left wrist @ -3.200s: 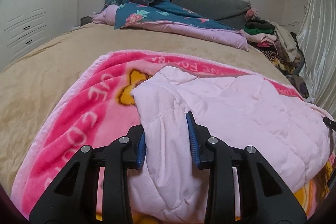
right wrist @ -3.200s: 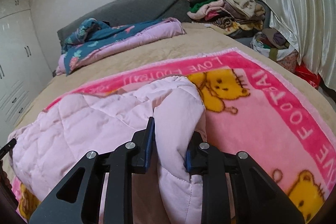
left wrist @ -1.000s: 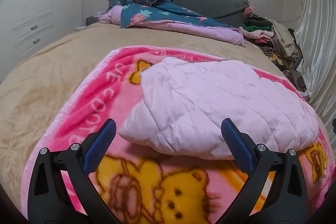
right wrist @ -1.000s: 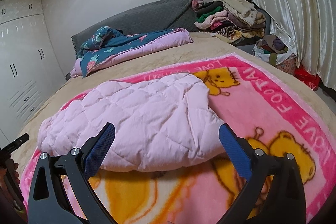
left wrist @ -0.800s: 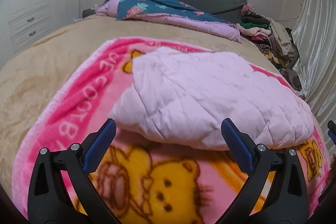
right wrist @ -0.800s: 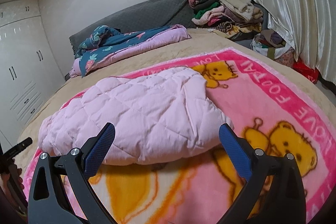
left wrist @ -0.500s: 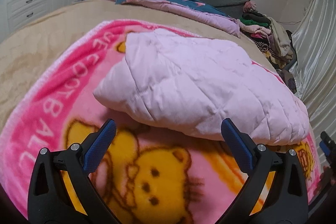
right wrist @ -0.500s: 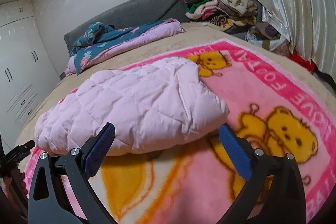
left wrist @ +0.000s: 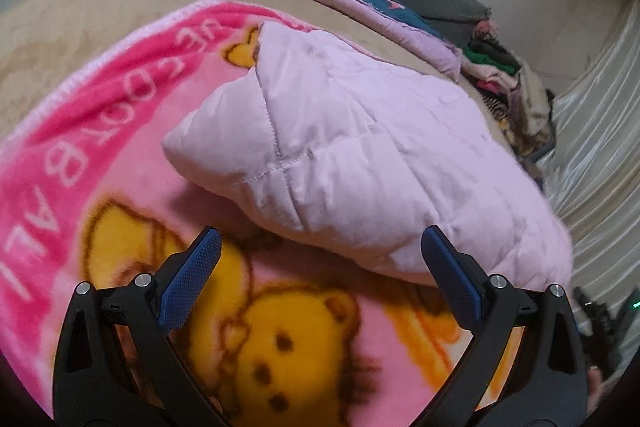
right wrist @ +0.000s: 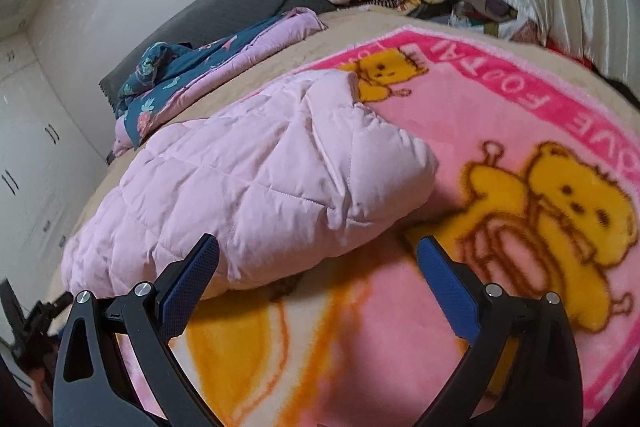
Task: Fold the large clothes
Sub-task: 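Push both tools under the folded pink jacket bundle and grasp it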
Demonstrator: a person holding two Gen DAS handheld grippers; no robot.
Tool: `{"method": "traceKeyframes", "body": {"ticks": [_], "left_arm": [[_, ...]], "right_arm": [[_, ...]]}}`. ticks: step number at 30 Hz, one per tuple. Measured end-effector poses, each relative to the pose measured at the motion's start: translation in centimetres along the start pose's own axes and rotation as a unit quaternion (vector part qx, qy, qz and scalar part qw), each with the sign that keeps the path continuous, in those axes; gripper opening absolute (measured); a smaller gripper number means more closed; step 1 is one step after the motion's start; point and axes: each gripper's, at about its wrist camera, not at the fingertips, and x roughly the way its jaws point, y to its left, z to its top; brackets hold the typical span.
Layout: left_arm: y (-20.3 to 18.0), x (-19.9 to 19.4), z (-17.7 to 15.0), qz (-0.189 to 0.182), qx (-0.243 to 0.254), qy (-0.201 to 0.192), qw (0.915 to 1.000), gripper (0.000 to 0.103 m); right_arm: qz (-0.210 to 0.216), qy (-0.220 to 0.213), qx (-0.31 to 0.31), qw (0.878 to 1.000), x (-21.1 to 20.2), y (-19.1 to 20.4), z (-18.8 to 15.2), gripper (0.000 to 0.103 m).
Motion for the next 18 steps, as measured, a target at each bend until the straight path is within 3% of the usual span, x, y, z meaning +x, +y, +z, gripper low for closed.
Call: {"method": "traceKeyframes", "body": {"ticks": [6, 18], "left_arm": [[1.0, 1.1, 0.7, -0.027, -0.047, 0.007, 0.9985, 0.094], [2.1, 3.7, 2.1, -0.049, -0.102, 0.016, 0.9934, 0.094]], "right_arm": [[-0.015, 0.03, 0.039, 0.999, 3.6, -0.7, 1.2, 0.099], [0.021, 0.053, 0.09, 0.994, 7.9, -1.6, 1.8, 0.099]]}}
